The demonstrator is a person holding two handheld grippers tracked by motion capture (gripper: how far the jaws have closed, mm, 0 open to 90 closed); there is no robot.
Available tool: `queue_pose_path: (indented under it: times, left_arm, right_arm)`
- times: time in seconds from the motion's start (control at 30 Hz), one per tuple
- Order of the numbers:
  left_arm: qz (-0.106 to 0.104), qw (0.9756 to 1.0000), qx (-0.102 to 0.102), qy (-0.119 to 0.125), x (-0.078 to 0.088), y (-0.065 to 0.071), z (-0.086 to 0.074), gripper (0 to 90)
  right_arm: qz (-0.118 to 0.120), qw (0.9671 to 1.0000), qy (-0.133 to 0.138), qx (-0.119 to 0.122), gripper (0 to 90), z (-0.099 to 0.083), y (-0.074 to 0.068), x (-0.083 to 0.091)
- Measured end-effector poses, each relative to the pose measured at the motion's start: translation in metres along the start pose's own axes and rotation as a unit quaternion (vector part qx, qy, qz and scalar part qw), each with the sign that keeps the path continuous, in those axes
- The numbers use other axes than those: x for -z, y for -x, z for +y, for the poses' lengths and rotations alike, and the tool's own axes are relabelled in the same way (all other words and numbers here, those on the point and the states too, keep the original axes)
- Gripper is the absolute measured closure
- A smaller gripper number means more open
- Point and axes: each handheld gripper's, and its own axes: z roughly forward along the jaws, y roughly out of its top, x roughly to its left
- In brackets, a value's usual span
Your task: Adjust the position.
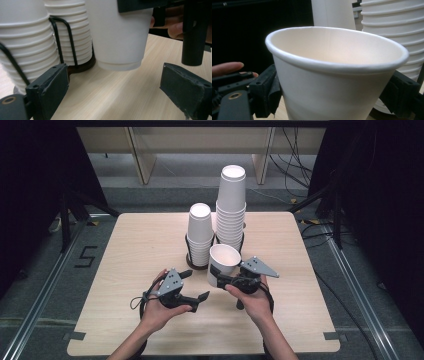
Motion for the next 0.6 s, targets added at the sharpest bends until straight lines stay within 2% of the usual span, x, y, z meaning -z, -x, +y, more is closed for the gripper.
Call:
queue_pose_path:
  times: [0.07, 0.17, 0.23, 0.3, 0.4, 0.43, 0.5, 0.53, 0.6]
  left_arm:
    - [0.003, 1.0000, -0.002, -0.002, 0.003, -0.001, -0.002, 7.0]
    - [0.000, 1.0000, -0.005, -0.001, 0.006, -0.001, -0.005, 6.7]
    - [0.000, 1.0000, -0.004, -0.004, 0.007, 0.001, -0.006, 6.5]
    - [-0.002, 1.0000, -0.002, 0.003, 0.008, 0.002, -0.007, 6.2]
    - [-0.001, 1.0000, 0.000, -0.002, 0.011, 0.003, -0.011, 6.2]
    - [-0.001, 1.0000, 0.001, -0.004, 0.012, 0.003, -0.012, 6.1]
    - [0.000, 1.0000, 0.000, -0.004, 0.013, 0.003, -0.013, 6.0]
    - [0.001, 1.0000, 0.001, -0.004, 0.013, 0.003, -0.013, 6.0]
    - [-0.002, 1.0000, 0.002, 0.004, 0.013, 0.002, -0.013, 5.9]
  right_arm:
    - [0.000, 0.9998, 0.001, 0.021, 15.7, -0.002, -0.001, -0.001]
    - [0.000, 0.9996, -0.003, 0.027, 15.6, -0.004, -0.005, -0.001]
    - [-0.003, 0.9988, -0.006, 0.049, 15.6, -0.005, -0.007, -0.002]
    - [0.002, 0.9984, -0.006, 0.055, 15.6, -0.005, -0.010, -0.003]
    - [0.003, 0.9961, -0.003, 0.088, 15.5, -0.005, -0.010, -0.003]
    - [0.009, 0.9962, 0.001, 0.087, 15.5, -0.006, -0.011, -0.004]
    - [0.007, 0.9963, -0.009, 0.085, 15.5, -0.007, -0.012, -0.003]
    - [0.009, 0.9963, -0.001, 0.086, 15.5, -0.008, -0.012, -0.004]
    - [0.006, 0.9967, -0.005, 0.081, 15.5, -0.009, -0.012, -0.003]
